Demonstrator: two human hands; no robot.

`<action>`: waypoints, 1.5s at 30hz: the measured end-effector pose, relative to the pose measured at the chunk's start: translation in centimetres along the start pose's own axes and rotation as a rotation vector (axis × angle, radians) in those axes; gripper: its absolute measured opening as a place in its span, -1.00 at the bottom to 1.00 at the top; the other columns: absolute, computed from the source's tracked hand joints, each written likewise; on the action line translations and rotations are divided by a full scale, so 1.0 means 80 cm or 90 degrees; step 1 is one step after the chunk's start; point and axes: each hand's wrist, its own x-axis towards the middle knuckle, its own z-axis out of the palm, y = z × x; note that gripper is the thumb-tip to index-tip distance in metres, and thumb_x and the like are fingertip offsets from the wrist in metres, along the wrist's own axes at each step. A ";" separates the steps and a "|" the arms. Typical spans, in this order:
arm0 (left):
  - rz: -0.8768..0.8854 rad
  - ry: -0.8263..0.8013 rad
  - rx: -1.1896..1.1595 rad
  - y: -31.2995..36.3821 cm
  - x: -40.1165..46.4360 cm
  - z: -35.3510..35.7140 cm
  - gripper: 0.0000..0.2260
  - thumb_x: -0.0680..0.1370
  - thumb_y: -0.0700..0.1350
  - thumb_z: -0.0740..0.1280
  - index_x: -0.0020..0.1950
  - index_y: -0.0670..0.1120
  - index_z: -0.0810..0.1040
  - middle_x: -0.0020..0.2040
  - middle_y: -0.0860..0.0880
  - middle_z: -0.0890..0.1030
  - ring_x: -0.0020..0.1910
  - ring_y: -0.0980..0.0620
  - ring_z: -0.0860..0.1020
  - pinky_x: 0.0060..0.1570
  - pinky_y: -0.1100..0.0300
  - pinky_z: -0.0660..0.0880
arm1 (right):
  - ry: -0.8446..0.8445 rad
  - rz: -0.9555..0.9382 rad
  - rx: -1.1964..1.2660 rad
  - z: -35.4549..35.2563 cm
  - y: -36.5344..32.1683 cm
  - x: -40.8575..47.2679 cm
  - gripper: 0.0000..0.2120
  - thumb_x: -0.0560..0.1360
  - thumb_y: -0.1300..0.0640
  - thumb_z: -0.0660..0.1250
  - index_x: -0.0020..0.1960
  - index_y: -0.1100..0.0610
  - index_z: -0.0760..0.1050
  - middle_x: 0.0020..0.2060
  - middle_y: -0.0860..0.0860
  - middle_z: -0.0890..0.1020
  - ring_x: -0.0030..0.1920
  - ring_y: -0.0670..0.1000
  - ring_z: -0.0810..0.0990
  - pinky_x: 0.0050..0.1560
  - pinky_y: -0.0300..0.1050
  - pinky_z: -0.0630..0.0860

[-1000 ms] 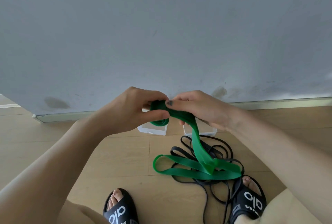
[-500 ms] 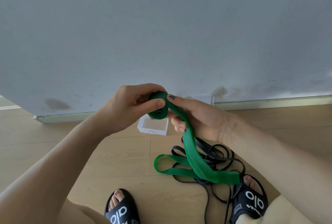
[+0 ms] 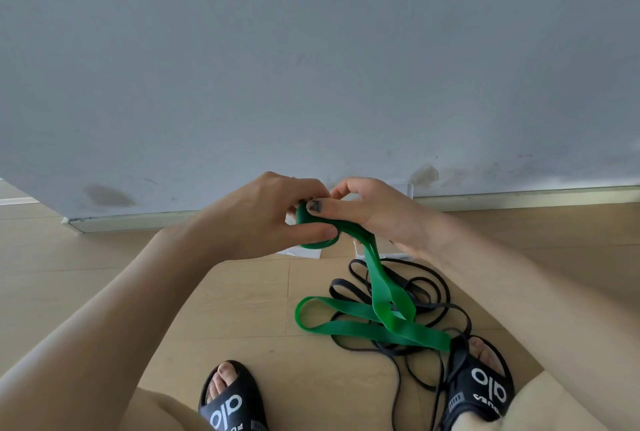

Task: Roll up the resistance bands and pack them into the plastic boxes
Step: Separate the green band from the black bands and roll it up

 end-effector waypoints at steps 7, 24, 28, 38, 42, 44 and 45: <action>0.038 0.062 -0.042 -0.012 -0.003 -0.005 -0.90 0.59 -0.03 0.41 0.07 0.01 0.65 -0.16 0.07 0.68 -0.11 0.00 0.66 -0.01 0.07 0.59 | -0.127 -0.034 -0.123 -0.018 -0.022 -0.017 -0.52 0.55 -0.33 0.32 0.12 0.07 0.66 -0.03 -0.05 0.77 0.18 0.06 0.66 0.42 0.18 0.42; 0.002 0.099 -0.272 -0.012 -0.006 -0.021 -0.83 0.60 -0.11 0.38 0.15 -0.11 0.67 -0.05 -0.07 0.70 -0.04 -0.06 0.64 0.01 0.11 0.57 | -0.081 -0.113 0.054 -0.014 -0.014 -0.033 -0.55 0.43 -0.03 0.50 0.08 0.27 0.45 -0.19 0.25 0.63 -0.29 0.04 0.43 -0.15 0.03 0.36; 0.009 0.118 -0.303 -0.011 -0.010 -0.018 -0.78 0.58 -0.08 0.36 0.16 -0.13 0.66 -0.04 -0.09 0.70 -0.02 -0.11 0.63 0.01 0.07 0.56 | -0.174 -0.026 0.242 -0.002 -0.020 -0.035 -0.59 0.59 -0.21 0.25 -0.03 0.15 0.54 -0.46 0.03 0.58 -0.44 0.00 0.27 -0.22 -0.11 0.29; -0.001 0.057 -0.374 -0.009 -0.017 -0.023 -0.77 0.54 -0.19 0.45 0.18 -0.17 0.62 0.05 -0.10 0.72 0.08 -0.08 0.70 0.10 0.13 0.60 | -0.168 -0.021 0.317 0.006 -0.012 -0.015 -0.78 0.52 -0.02 0.44 -0.10 0.12 0.49 -0.34 -0.04 0.59 -0.50 -0.09 0.32 -0.38 -0.24 0.27; -0.047 0.014 -0.150 -0.003 -0.013 -0.013 -0.77 0.47 -0.08 0.56 0.09 0.03 0.64 -0.04 0.09 0.73 0.02 0.13 0.70 0.15 0.10 0.59 | -0.121 0.017 0.218 0.004 -0.005 -0.010 -0.60 0.42 -0.09 0.54 0.03 0.17 0.52 -0.36 -0.07 0.59 -0.44 -0.10 0.43 -0.40 -0.23 0.36; -0.034 0.016 -0.080 0.001 -0.009 -0.007 -0.80 0.46 0.04 0.55 0.03 0.11 0.63 -0.13 0.12 0.71 -0.08 0.12 0.68 0.04 0.03 0.60 | -0.108 0.022 0.151 0.006 -0.001 -0.007 -0.48 0.39 -0.13 0.58 0.14 0.19 0.53 -0.33 -0.06 0.63 -0.38 -0.09 0.50 -0.35 -0.17 0.42; -0.027 0.009 -0.063 0.003 -0.008 -0.005 -0.81 0.46 0.08 0.55 0.02 0.14 0.63 -0.17 0.11 0.69 -0.14 0.08 0.66 -0.02 -0.01 0.59 | -0.102 0.022 0.123 0.007 -0.001 -0.007 -0.45 0.38 -0.13 0.60 0.18 0.18 0.54 -0.31 -0.06 0.64 -0.34 -0.08 0.53 -0.32 -0.14 0.45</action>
